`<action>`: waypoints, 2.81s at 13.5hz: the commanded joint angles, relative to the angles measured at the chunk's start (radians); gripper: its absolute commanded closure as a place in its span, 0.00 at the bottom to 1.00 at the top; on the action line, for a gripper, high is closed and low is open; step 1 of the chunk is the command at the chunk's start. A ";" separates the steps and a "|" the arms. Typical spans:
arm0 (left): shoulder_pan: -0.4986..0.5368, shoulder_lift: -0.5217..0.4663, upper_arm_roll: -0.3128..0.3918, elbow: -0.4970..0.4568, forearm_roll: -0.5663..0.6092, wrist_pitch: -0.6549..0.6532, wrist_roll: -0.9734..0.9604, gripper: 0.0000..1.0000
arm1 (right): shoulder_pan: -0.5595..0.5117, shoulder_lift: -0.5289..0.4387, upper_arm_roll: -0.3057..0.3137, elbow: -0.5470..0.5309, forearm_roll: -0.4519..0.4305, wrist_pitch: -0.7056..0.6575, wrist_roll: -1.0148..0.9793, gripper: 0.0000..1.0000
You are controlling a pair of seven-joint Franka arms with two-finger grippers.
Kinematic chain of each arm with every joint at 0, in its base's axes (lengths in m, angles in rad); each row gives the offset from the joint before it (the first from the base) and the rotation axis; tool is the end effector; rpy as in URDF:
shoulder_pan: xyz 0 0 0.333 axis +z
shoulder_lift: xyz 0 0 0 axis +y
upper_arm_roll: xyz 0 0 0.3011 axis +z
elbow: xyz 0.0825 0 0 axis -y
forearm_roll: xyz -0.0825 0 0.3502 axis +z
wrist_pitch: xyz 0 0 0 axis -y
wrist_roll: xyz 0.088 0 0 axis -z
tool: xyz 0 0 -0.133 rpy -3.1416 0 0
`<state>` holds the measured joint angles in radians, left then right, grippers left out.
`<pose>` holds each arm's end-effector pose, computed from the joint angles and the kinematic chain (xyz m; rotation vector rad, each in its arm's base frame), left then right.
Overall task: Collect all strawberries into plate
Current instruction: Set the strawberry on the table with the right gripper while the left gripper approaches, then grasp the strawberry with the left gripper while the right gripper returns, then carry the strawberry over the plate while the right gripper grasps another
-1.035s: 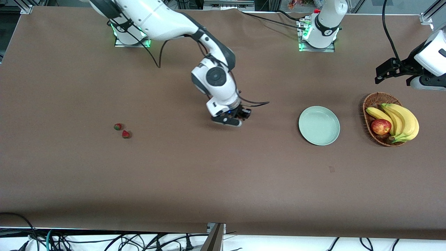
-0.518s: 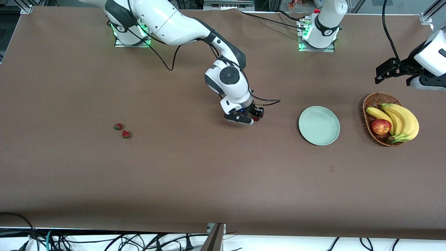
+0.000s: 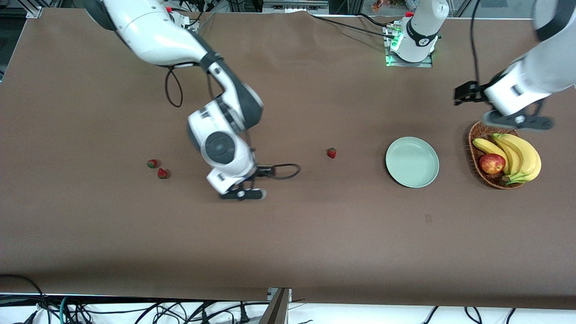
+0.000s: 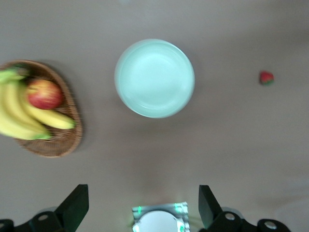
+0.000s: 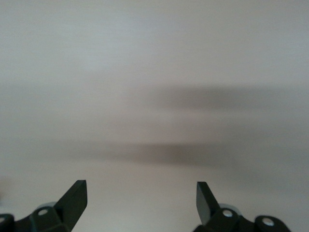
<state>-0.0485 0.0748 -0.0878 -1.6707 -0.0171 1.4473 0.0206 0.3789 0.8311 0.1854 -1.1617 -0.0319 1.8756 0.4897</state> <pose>0.5041 -0.0704 0.4947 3.0907 -0.2434 -0.4666 0.6134 0.3449 0.2707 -3.0907 -0.0519 0.2252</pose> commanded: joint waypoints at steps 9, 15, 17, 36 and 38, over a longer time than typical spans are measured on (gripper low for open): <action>-0.101 0.468 -0.224 -0.001 -0.046 0.615 -0.672 0.00 | -0.144 -0.206 -0.222 -0.519 -0.010 0.236 -0.530 0.00; -0.230 0.491 -0.219 -0.190 0.034 0.881 -0.835 0.00 | -0.196 -0.254 -0.264 -0.685 -0.003 0.405 -0.671 0.00; -0.235 0.502 -0.219 -0.192 0.063 0.887 -0.835 0.00 | -0.199 -0.257 -0.262 -0.730 -0.002 0.460 -0.669 0.02; -0.180 0.444 -0.217 -0.135 0.161 0.669 -0.765 0.88 | -0.137 -0.285 0.012 -0.688 0.013 0.465 -0.087 1.00; -0.116 0.404 -0.216 -0.133 0.160 0.593 -0.656 0.87 | -0.034 -0.241 0.022 -0.612 0.017 0.468 0.124 1.00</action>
<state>-0.2290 0.5316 -0.2990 -1.7963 0.1180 2.1111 -0.7321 0.2666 0.5540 0.2052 -1.8459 -0.0273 2.3478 0.4478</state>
